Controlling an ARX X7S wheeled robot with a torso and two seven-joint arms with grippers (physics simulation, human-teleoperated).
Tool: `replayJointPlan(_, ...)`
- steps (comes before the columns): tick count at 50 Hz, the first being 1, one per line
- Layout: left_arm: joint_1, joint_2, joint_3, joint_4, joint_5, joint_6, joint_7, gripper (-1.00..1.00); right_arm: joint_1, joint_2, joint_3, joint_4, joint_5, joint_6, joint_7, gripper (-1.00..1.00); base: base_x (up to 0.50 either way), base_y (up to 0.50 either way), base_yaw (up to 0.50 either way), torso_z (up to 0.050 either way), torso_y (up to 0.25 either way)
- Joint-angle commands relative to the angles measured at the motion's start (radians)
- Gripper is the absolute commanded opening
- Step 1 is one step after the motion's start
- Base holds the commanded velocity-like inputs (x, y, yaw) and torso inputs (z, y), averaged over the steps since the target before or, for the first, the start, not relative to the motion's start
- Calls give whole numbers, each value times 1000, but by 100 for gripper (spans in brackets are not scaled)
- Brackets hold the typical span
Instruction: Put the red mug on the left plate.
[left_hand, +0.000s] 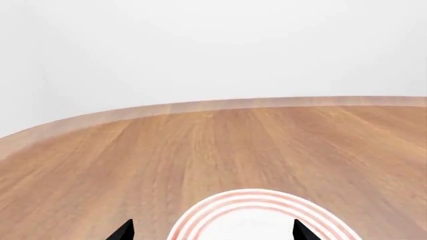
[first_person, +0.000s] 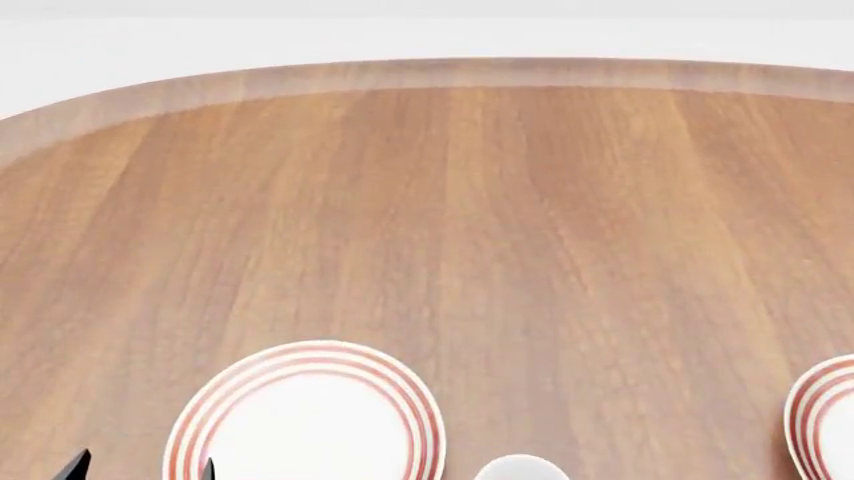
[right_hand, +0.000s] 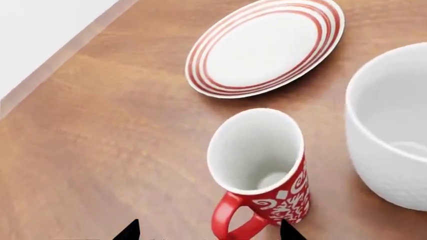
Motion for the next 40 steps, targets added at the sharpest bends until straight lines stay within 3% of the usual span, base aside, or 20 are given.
replayJointPlan(1, 0, -5, 5, 0, -5, 2, -5, 100, 58, 0, -25, 67, 20, -11, 48, 100, 0, 0, 0, 0, 0)
replayJointPlan(40, -7, -21, 21, -11, -20, 14, -24, 100, 174, 12, -47, 216, 165, -98, 120, 100, 0, 0, 0, 0, 0)
